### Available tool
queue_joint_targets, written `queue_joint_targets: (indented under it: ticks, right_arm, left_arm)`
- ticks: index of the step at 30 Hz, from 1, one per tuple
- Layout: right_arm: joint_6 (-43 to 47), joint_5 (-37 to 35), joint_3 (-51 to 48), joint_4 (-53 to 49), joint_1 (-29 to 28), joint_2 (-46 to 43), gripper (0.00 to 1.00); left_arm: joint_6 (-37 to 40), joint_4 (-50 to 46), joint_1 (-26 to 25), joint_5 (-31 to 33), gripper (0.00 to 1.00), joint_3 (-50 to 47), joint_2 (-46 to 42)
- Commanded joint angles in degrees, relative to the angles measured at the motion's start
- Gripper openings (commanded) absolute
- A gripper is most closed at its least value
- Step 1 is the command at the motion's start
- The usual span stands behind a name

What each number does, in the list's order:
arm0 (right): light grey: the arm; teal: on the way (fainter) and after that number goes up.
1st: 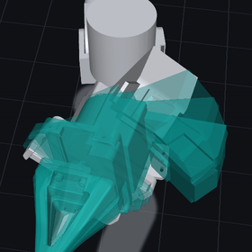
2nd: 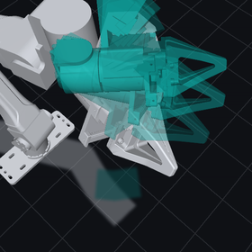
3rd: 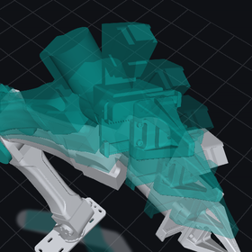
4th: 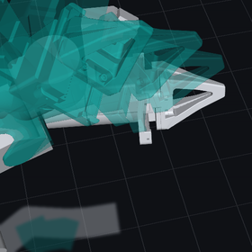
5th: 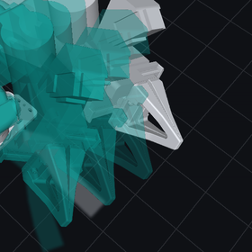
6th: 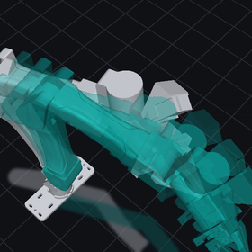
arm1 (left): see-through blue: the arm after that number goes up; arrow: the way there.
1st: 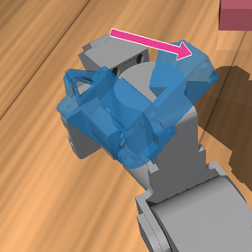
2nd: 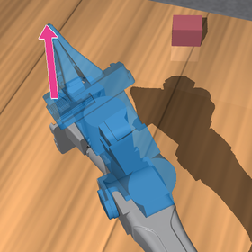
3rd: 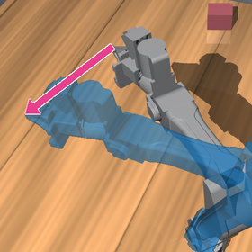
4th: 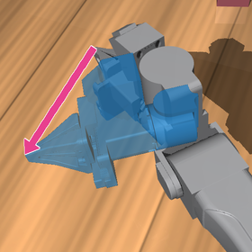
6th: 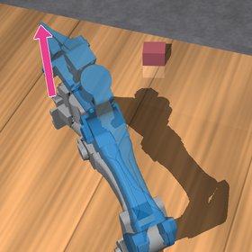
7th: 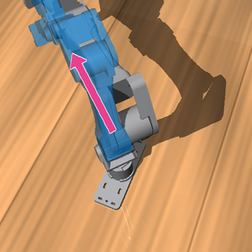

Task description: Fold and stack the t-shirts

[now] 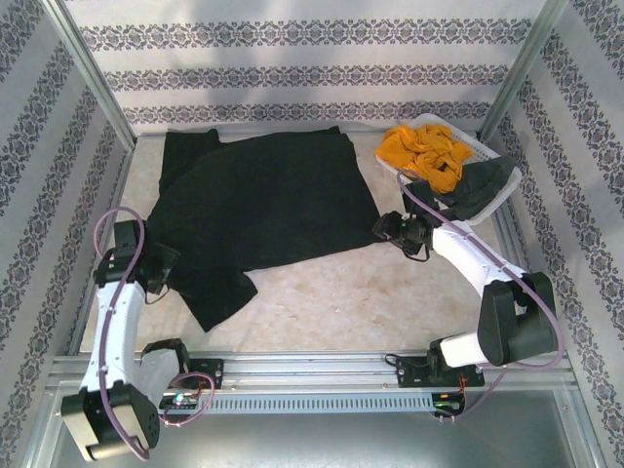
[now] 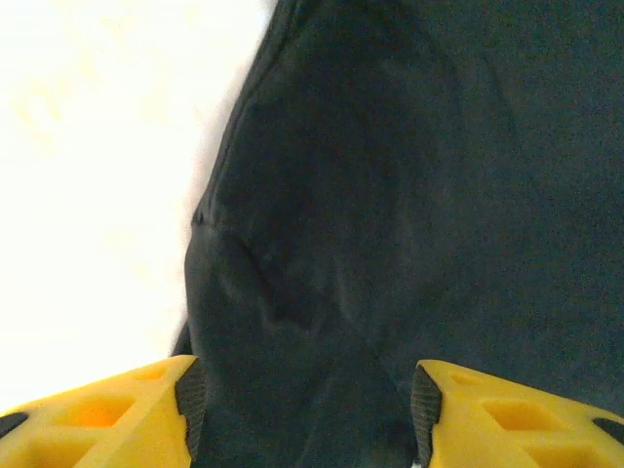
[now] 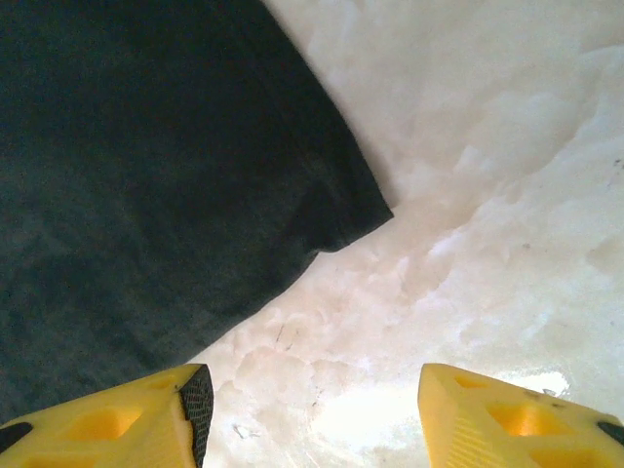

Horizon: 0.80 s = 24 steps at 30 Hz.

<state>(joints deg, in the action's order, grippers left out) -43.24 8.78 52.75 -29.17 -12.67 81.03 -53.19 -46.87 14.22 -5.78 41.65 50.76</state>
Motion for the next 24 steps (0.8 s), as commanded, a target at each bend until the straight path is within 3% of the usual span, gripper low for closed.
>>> queue_joint_targets:
  ticks: [1,8,12,15,21,24]
  right_arm:
    - [2.6,-1.9,1.0,-1.3,-1.3,-0.1,0.57]
    - [3.1,-0.1,3.6,1.9,0.0,8.3,0.53]
    - [3.2,-0.3,5.8,2.6,1.4,13.1,0.51]
    - [3.1,-0.7,7.4,1.9,1.9,14.7,0.51]
    - [2.3,-1.5,8.7,0.4,2.0,14.8,0.52]
    - [2.3,-1.4,8.5,0.6,2.0,14.9,0.54]
  left_arm:
    - [-1.7,-6.6,-1.3,-2.4,0.55,-3.1,-2.8]
    - [-5.9,-1.0,-4.0,-8.7,0.39,-9.2,0.2]
    - [-8.7,1.9,-10.8,-7.3,0.38,-9.8,5.7]
    - [-10.4,-1.3,-15.1,-4.3,0.38,-8.9,9.4]
    - [-16.8,-8.7,-20.0,2.6,0.44,-8.9,4.1]
    - [-17.2,-8.0,-20.4,1.4,0.48,-11.0,2.7]
